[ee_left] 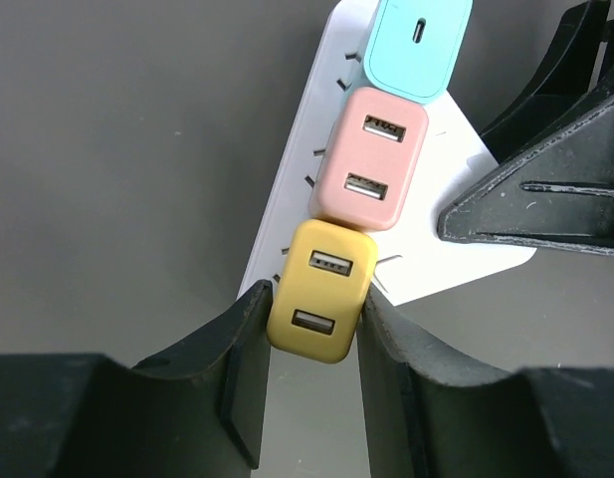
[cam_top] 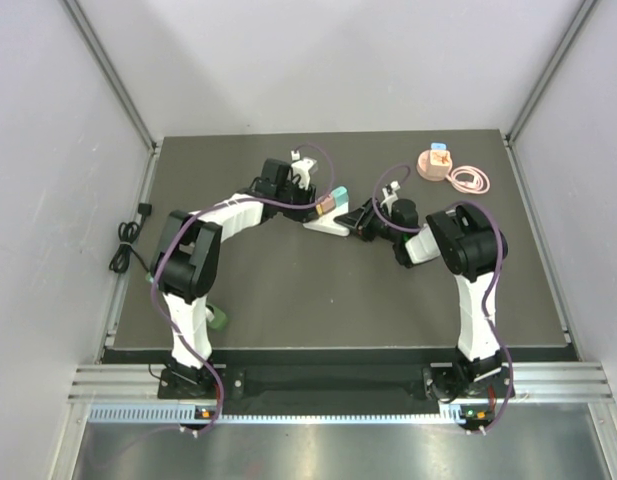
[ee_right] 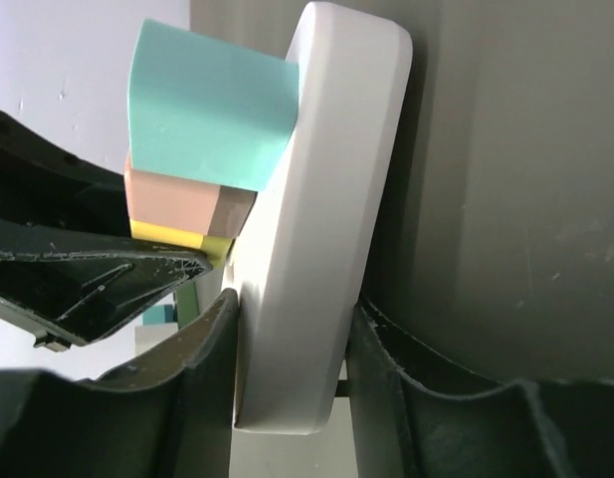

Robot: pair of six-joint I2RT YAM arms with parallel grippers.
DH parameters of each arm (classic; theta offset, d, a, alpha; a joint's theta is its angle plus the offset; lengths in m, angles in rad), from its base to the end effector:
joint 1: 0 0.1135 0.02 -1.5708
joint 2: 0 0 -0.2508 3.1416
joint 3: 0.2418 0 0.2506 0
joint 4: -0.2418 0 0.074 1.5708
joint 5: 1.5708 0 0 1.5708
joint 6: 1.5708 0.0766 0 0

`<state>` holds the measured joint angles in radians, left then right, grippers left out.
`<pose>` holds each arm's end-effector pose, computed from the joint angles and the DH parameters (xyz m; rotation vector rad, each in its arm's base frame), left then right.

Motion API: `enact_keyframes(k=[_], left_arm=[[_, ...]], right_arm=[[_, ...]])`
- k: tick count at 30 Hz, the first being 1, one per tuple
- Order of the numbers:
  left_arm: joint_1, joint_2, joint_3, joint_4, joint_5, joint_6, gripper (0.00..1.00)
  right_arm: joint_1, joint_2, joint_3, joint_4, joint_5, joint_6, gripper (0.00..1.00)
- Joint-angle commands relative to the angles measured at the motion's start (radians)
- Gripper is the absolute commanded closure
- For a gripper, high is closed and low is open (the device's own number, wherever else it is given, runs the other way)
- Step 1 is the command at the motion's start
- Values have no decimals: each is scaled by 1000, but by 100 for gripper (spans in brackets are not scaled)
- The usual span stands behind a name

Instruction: Pull the plug off the socket

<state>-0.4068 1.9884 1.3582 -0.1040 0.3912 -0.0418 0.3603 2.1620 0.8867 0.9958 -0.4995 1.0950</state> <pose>0.4120 -0.2093 0.1508 0.6228 2.2472 -0.6784 0.3837 0.1837 0.0675 0.3686 2.0549 1.4178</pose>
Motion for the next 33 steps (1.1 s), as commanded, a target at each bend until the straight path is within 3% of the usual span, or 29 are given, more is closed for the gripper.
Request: enact_keyframes(k=[1,2,4,7,11,15,18,23,27,28,33], left_arm=[[-39,-66,-39,72,17,-55,100],[-50,-74,-57,95,9,-67,100],[-78,-103,-89,130,-24,-75,100],[-99,-158,-140,228,-98,-107,100],[-98,-240,-312,499,-121,-191,100],[-75,-264,-386,763,-123,-338,100],[-43,-215,-345,762,-114,-467,100],[-18,-166,-216,577,-139,-572,100],[-58,-195,-176,472,-239,-459,100],[-114,-207,-165,451,-280,-325,100],[-280,-250,-171,385,-567,-11,100]], right_arm=[[6,30,26,-81,16,-21,85],[6,29,29,-118,30,-18,100],[8,18,54,-260,76,-29,100],[12,-10,63,-333,114,-47,100],[17,-27,77,-414,128,-50,100],[28,-45,95,-509,159,-83,100],[31,-57,92,-529,183,-89,100],[32,-68,92,-549,199,-92,100],[32,-70,92,-554,200,-89,100],[31,-71,90,-554,202,-89,100],[34,-73,86,-551,207,-84,100]])
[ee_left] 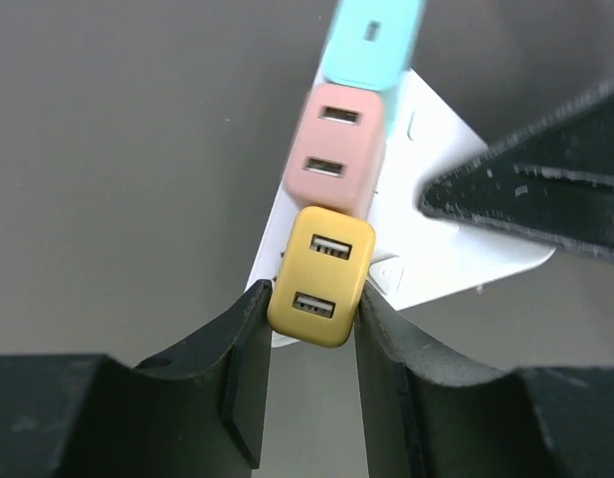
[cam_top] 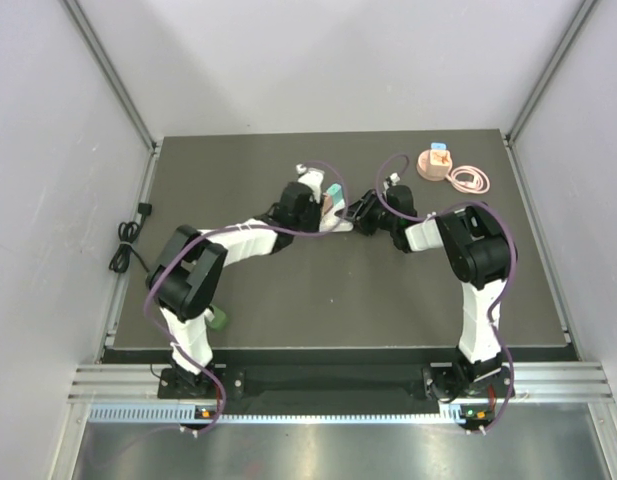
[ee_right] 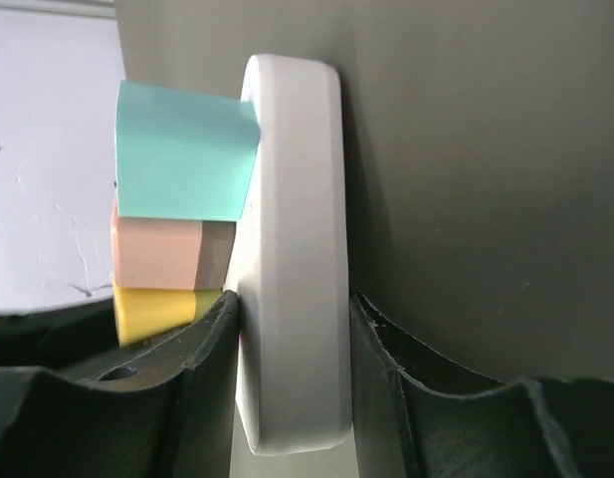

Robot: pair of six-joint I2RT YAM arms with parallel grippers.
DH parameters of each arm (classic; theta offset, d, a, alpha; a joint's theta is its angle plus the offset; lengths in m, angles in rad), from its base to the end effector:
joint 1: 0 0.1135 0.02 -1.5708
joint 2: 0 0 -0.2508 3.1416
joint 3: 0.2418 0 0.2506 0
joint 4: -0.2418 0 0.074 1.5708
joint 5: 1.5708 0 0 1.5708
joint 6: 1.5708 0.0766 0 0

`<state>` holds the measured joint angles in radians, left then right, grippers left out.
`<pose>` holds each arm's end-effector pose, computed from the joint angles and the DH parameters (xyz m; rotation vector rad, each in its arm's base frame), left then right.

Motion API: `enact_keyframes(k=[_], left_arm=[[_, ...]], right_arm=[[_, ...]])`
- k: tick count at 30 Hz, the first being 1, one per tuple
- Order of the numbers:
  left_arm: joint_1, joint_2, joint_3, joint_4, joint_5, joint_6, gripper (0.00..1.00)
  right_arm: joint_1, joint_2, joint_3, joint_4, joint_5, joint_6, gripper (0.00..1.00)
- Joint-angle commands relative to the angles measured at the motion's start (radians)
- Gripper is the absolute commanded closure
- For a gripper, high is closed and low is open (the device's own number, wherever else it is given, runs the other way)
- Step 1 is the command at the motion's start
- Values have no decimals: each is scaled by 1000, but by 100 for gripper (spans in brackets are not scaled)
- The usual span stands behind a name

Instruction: Pull the plug off the socket

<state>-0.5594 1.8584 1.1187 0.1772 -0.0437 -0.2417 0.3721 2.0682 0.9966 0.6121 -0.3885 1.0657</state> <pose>0.3736 -0.2299 0.1540 0.3163 2.1392 -0.4217 0.3981 0.1865 0.0848 0.5025 2.1931 1.2439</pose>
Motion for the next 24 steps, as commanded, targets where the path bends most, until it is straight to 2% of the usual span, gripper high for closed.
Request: enact_keyframes(k=[1,6,13,16,20,24], left_arm=[[-158,-123,60,105,-159,232,100],[-146,-125,55,91,-161,159,100],[25,-156,15,181,37,-229,100],[49,-159,19,180,38,-269,100],[43,-156,36,157,68,-248,100],[7,-185,30,71,-8,-173,100]], right_arm=[[21,21,-24,-167,96,-55,100],[21,18,-32,-157,97,-55,100],[19,17,-39,-144,96,-49,100],[19,17,-42,-141,96,-44,100],[19,17,-42,-141,99,-46,100],[19,15,-46,-137,99,-46,100]])
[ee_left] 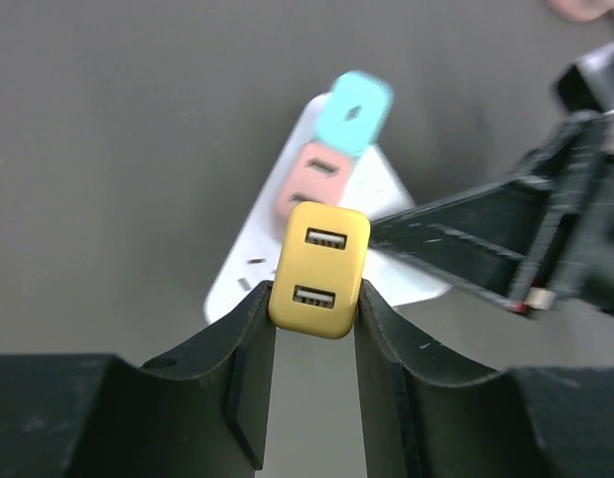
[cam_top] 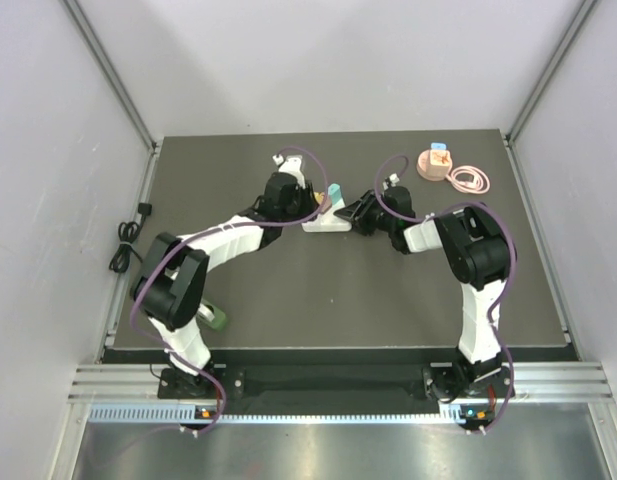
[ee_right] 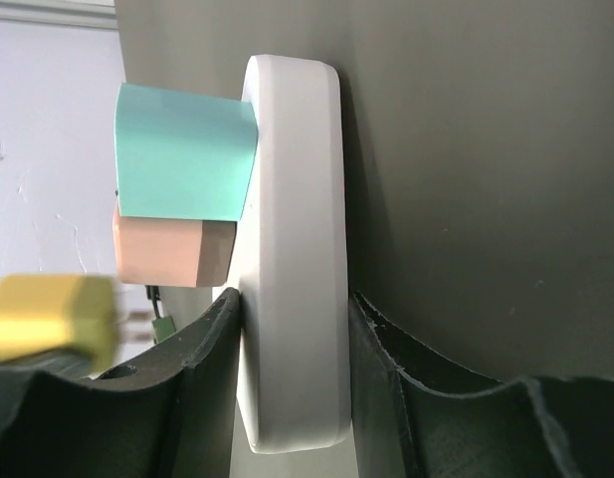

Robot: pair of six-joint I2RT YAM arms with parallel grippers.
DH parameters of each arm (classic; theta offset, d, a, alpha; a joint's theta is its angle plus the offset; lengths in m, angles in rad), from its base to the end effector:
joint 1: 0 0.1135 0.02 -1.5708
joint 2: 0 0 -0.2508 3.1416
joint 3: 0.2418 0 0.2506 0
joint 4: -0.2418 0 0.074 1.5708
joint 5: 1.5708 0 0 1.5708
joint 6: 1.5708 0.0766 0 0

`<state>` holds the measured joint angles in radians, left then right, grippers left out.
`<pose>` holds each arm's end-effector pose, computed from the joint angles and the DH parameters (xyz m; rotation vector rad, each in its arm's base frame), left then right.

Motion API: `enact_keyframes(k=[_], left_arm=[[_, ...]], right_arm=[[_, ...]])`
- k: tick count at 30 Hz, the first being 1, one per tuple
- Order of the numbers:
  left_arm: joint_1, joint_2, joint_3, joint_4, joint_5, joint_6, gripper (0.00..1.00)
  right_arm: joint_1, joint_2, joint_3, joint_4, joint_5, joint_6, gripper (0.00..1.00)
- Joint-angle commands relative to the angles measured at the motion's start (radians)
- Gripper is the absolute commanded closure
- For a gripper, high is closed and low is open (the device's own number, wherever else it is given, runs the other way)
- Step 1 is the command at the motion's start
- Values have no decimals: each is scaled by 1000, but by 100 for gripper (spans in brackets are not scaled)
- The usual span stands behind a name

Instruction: Pull the plug off the socket

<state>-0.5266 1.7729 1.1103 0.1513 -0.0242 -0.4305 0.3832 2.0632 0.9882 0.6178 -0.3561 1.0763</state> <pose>0.3730 -0.2147 0.1831 0.0873 2.1286 -0.5516 0.3962 0.1885 0.0847 0.5229 2.1841 1.2256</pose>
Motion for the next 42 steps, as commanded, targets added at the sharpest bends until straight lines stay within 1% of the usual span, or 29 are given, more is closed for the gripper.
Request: enact_keyframes(k=[1,2,5,8,9,10,11,12,13,15,17,20,22,23,24,26,32,36,42], left_arm=[[-26,-110,20,100,-31,16,100],[-26,-137,7,99,-40,18,100],[-18,-197,-26,19,-78,7,100],[23,-284,-75,-74,-77,-59,100],[75,-312,-113,-97,-57,-89,100],[106,-340,-139,-125,-28,-153,100],[137,-402,-165,-143,5,-187,100],[192,-435,-211,-174,15,-238,100],[217,-466,-230,-240,18,-254,100],[273,-553,-269,-314,7,-281,100],[301,-630,-291,-425,-15,-290,100],[346,-696,-319,-556,-48,-290,100],[378,-708,-334,-599,-30,-287,100],[385,-713,-355,-613,-14,-287,100],[402,-713,-369,-610,51,-283,100],[419,-705,-406,-601,96,-283,100],[445,-710,-461,-674,33,-344,100],[461,-721,-494,-638,40,-353,100],[467,-684,-526,-582,67,-367,100]], right_arm=[[8,20,-37,-142,66,-58,100],[8,20,-36,-142,66,-58,100],[8,18,-34,-144,65,-65,100],[8,20,-33,-144,63,-72,100],[8,21,-33,-144,62,-72,100],[8,21,-33,-144,62,-70,100],[9,21,-33,-142,59,-72,100],[8,21,-31,-142,59,-73,100],[6,21,-34,-139,57,-72,100],[5,23,-34,-136,52,-72,100],[6,23,-34,-133,51,-73,100],[3,26,-34,-129,43,-75,100],[2,31,-34,-122,37,-72,100],[3,35,-34,-110,28,-69,100],[3,37,-34,-107,25,-67,100],[3,37,-34,-102,22,-67,100],[3,37,-40,-92,20,-70,100],[2,41,-37,-92,16,-67,100],[3,43,-39,-84,8,-65,100]])
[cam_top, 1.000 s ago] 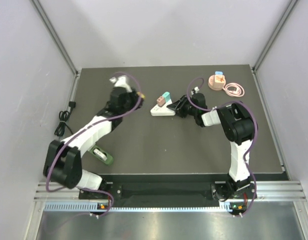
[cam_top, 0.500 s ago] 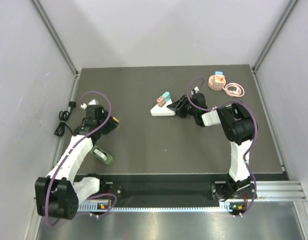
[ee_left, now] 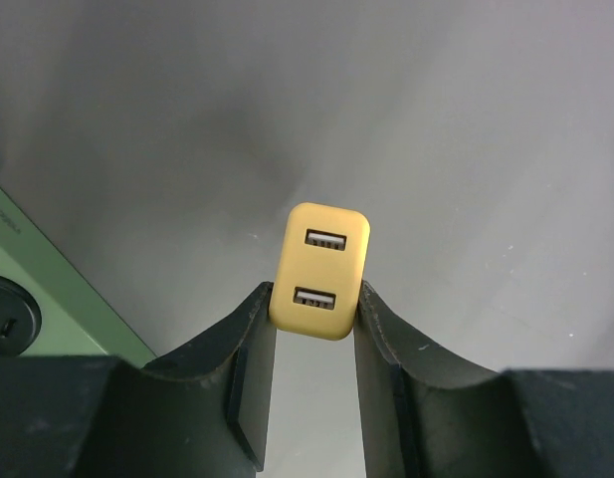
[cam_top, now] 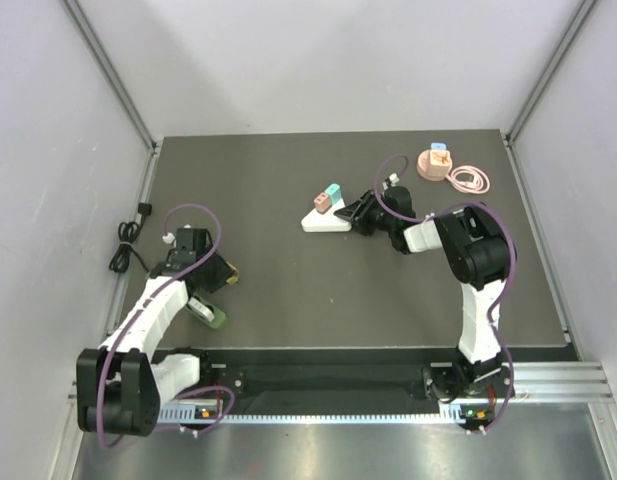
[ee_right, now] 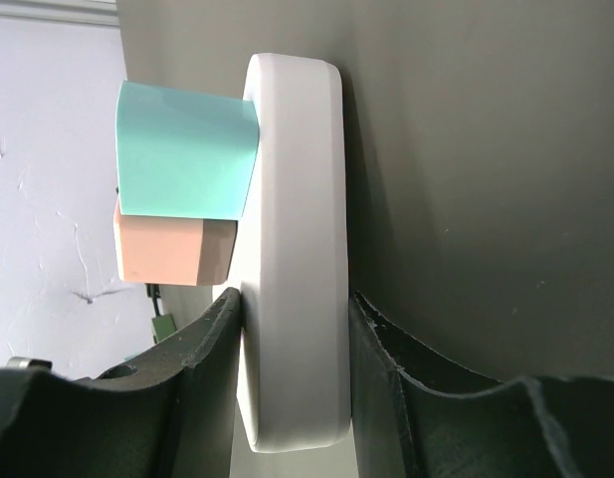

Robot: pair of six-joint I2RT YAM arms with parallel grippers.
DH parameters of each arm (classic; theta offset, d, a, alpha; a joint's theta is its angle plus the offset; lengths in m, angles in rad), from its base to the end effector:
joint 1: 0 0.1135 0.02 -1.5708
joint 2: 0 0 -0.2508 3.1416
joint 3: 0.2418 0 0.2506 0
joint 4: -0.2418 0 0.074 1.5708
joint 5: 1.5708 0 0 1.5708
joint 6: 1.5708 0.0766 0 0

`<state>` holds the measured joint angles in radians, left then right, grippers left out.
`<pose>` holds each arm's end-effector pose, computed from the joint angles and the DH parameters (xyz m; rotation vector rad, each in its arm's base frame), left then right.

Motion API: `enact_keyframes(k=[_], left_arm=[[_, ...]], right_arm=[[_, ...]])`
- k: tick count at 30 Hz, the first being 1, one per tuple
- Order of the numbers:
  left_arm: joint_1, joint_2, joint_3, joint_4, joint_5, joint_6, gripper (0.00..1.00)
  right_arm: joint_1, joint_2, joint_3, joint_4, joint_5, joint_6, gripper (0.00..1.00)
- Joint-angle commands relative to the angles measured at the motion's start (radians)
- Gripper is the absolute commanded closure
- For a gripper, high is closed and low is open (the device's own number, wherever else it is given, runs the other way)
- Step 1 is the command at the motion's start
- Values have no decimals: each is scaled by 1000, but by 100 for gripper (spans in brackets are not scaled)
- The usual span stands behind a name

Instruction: Pull the plug off the socket

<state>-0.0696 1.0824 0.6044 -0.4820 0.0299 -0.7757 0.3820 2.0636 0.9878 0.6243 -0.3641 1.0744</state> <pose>0.2316 -0.0184 0.1530 -0.8779 2.4176 -0.3677 0.3963 0.1886 0.0853 0.5139 2.1812 1.2340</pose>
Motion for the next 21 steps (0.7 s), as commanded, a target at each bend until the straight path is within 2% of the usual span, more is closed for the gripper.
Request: enact_keyframes(k=[1,10,12,16,17,19,20,21], left_arm=[[10,25,-25,60,11,-22,100],[17,79,-9,52,-62,0,100],[17,71,-6,49,-77,9,96],[17,71,5,37,-87,18,61],[17,73,9,30,-94,13,47],[17,74,21,2,-113,9,40],[17,71,26,-3,-114,10,28],[17,60,29,-7,-116,10,23]], right_arm=[[5,44,-38,-90,14,-62,100],[3,53,-38,-67,1,-54,100],[3,53,-38,-64,1,-53,100],[5,56,-37,-60,-2,-53,100],[3,58,-37,-58,-3,-53,100],[5,58,-38,-57,-3,-53,100],[5,56,-38,-57,-3,-53,100],[5,58,-38,-55,-3,-53,100]])
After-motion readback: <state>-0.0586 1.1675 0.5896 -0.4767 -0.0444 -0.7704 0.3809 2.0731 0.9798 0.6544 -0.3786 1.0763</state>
